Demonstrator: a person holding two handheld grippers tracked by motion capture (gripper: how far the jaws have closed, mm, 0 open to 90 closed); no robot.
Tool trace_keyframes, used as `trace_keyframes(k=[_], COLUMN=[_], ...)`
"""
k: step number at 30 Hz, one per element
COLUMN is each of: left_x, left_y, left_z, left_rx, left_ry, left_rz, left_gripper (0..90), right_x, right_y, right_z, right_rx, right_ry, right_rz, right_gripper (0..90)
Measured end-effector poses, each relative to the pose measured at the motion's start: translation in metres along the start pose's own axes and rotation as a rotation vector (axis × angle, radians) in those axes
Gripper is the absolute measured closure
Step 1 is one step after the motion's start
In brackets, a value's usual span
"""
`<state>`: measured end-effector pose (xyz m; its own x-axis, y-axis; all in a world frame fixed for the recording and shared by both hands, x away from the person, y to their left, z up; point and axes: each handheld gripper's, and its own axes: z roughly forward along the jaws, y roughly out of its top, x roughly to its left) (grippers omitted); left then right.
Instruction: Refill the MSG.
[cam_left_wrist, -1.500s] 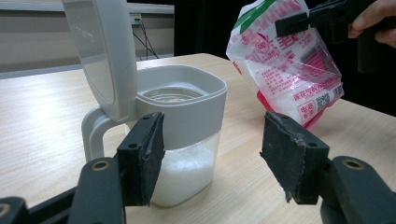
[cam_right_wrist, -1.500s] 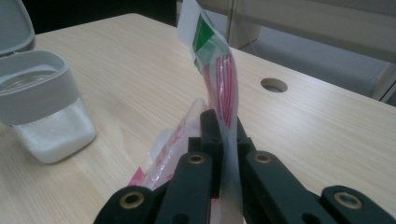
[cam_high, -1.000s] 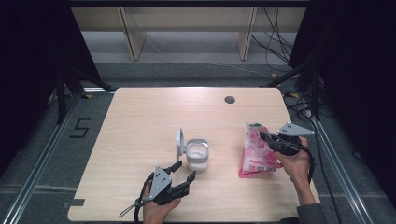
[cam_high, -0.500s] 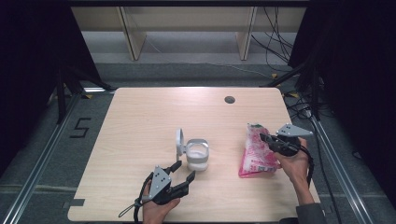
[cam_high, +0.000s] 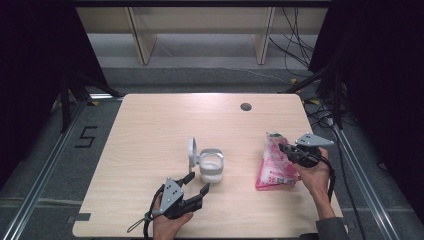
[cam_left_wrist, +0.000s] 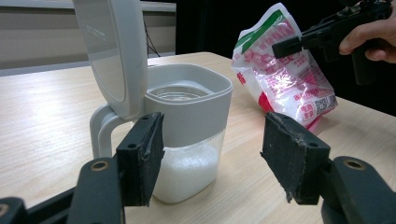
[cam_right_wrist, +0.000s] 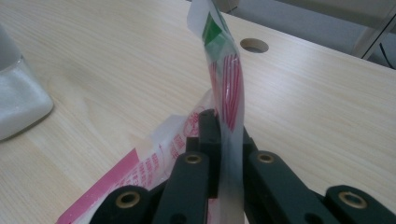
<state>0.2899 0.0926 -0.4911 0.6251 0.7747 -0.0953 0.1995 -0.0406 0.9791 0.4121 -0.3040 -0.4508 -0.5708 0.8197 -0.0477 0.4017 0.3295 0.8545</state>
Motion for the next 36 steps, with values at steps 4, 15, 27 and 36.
trace_keyframes(k=[4, 15, 27, 36], left_x=[0.0, 0.002, 0.004, 0.01], left_y=[0.0, -0.001, 0.001, 0.003], left_z=[0.0, 0.0, -0.004, -0.01], left_rx=[0.0, -0.014, -0.001, -0.006], left_ry=[0.0, -0.005, 0.007, 0.015], left_rz=[0.0, 0.005, -0.008, -0.005], left_gripper=[37.9, 37.7, 37.6, 37.6], right_x=[-0.001, -0.002, -0.004, 0.003], right_y=[-0.001, -0.002, -0.003, 0.005], right_z=[0.0, 0.001, -0.005, -0.016], right_rx=[0.003, 0.0, 0.003, -0.042], right_ry=[-0.006, -0.043, -0.075, -0.152], right_rz=[0.015, 0.016, 0.074, 0.141], right_gripper=[88.2, 84.0, 73.1, 55.4])
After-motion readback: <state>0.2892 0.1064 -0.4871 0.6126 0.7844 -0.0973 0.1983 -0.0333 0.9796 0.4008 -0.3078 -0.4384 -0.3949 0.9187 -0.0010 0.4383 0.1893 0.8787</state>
